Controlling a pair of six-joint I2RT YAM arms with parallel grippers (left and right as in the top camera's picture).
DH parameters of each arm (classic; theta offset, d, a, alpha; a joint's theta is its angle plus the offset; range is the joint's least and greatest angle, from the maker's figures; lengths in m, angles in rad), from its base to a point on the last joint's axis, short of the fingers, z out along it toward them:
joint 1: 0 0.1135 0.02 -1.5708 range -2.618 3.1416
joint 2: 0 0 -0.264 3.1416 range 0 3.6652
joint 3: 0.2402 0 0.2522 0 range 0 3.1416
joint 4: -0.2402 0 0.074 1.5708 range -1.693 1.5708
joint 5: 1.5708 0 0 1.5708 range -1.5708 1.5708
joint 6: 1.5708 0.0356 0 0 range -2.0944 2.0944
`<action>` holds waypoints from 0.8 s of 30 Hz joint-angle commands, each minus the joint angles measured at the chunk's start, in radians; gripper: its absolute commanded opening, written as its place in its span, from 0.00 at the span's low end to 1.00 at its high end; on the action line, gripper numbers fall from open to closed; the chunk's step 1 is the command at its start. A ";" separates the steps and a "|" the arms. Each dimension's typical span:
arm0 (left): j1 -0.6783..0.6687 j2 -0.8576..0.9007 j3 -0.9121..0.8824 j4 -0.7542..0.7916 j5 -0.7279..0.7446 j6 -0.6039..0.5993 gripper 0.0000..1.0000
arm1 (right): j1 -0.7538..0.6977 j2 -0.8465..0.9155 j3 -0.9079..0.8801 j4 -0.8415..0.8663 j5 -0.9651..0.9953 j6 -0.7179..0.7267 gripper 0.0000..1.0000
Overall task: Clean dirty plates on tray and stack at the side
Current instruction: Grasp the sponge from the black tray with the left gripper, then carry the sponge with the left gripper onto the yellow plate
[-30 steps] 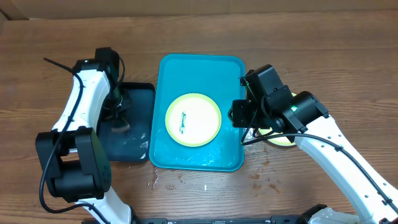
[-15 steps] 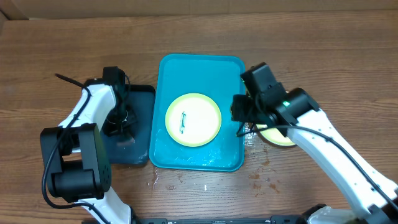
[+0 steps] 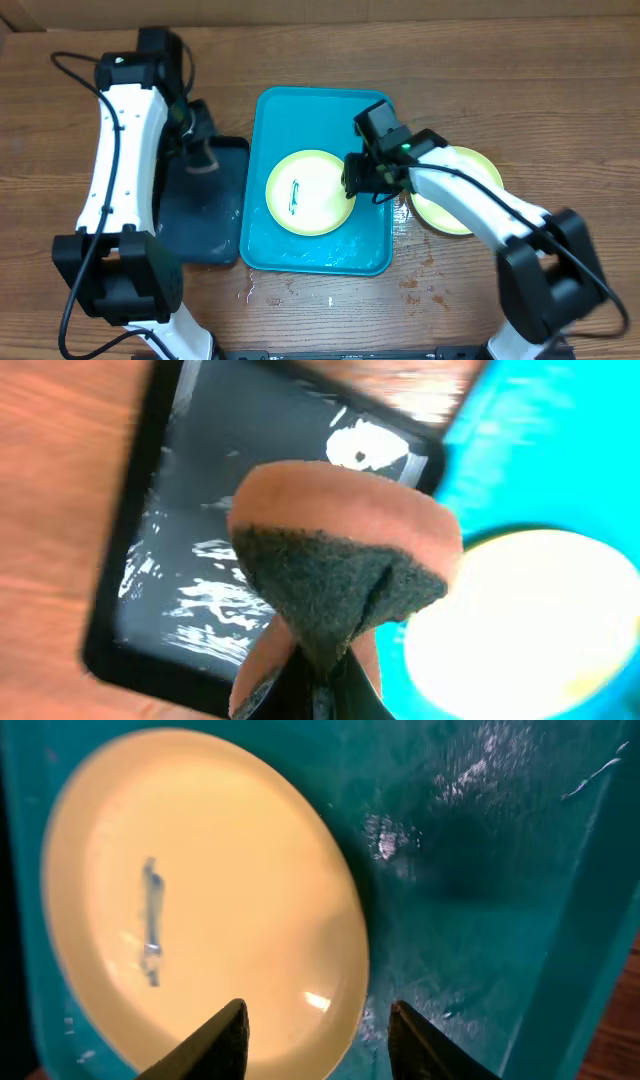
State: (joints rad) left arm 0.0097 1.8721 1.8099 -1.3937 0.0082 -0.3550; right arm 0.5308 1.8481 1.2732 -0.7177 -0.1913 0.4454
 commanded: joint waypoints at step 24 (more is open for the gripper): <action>-0.394 0.082 -0.518 0.647 0.246 -0.079 0.04 | -0.002 0.144 -0.003 -0.005 -0.005 0.037 0.04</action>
State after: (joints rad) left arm -0.3916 1.9190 1.3224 -0.7677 0.1864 -0.4137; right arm 0.5301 1.9778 1.2732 -0.7086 -0.2111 0.4778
